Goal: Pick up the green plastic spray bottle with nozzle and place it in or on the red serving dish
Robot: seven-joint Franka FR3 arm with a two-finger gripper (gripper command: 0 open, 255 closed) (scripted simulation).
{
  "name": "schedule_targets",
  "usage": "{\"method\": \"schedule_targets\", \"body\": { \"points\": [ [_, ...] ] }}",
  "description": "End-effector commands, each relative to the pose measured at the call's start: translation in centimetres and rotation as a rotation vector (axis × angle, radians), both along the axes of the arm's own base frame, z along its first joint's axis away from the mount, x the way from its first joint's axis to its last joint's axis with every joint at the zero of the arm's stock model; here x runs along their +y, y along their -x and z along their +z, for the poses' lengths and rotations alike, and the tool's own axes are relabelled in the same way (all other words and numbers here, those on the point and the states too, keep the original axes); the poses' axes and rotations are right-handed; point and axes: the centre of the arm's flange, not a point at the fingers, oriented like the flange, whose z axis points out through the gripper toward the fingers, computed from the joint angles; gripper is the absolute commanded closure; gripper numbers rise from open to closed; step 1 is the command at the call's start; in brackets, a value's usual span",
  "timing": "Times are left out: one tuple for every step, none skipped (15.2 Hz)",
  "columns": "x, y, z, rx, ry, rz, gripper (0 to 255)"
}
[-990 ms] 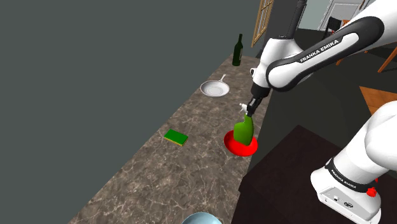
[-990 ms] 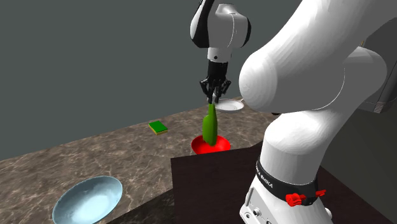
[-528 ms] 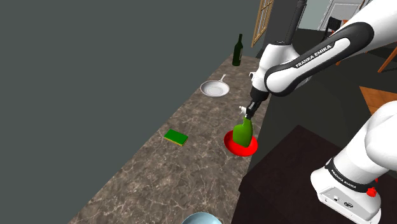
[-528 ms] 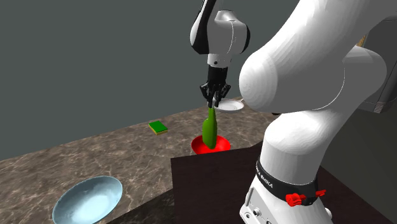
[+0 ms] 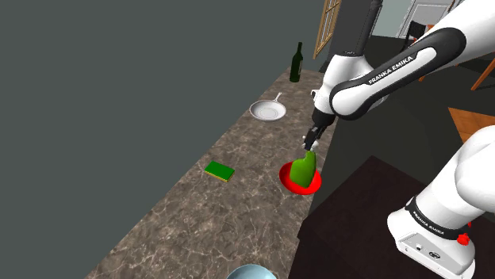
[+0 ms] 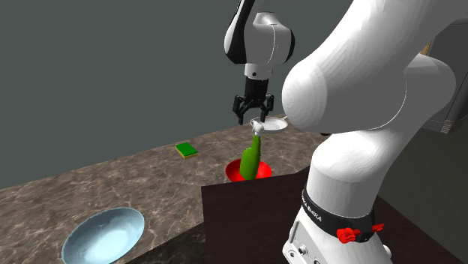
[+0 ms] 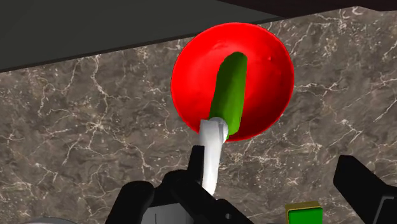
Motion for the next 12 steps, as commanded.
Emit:
{"method": "schedule_targets", "body": {
  "points": [
    [0.0, 0.0, 0.0, 0.0, 0.0, 0.0, 0],
    [-0.1, 0.1, 1.3, 0.0, 0.0, 0.0, 0],
    [-0.2, 0.2, 2.6, 0.0, 0.0, 0.0, 0],
    [-0.3, 0.2, 3.9, 0.0, 0.0, 0.0, 0],
    [-0.3, 0.3, 5.0, 0.0, 0.0, 0.0, 0],
    [-0.3, 0.3, 5.0, 0.0, 0.0, 0.0, 0],
    [-0.3, 0.3, 5.0, 0.0, 0.0, 0.0, 0],
    [-0.3, 0.3, 5.0, 0.0, 0.0, 0.0, 0],
    [-0.3, 0.3, 5.0, 0.0, 0.0, 0.0, 0],
    [-0.3, 0.3, 5.0, 0.0, 0.0, 0.0, 0],
    [-0.3, 0.3, 5.0, 0.0, 0.0, 0.0, 0],
    [-0.3, 0.3, 5.0, 0.0, 0.0, 0.0, 0]
  ]
}}
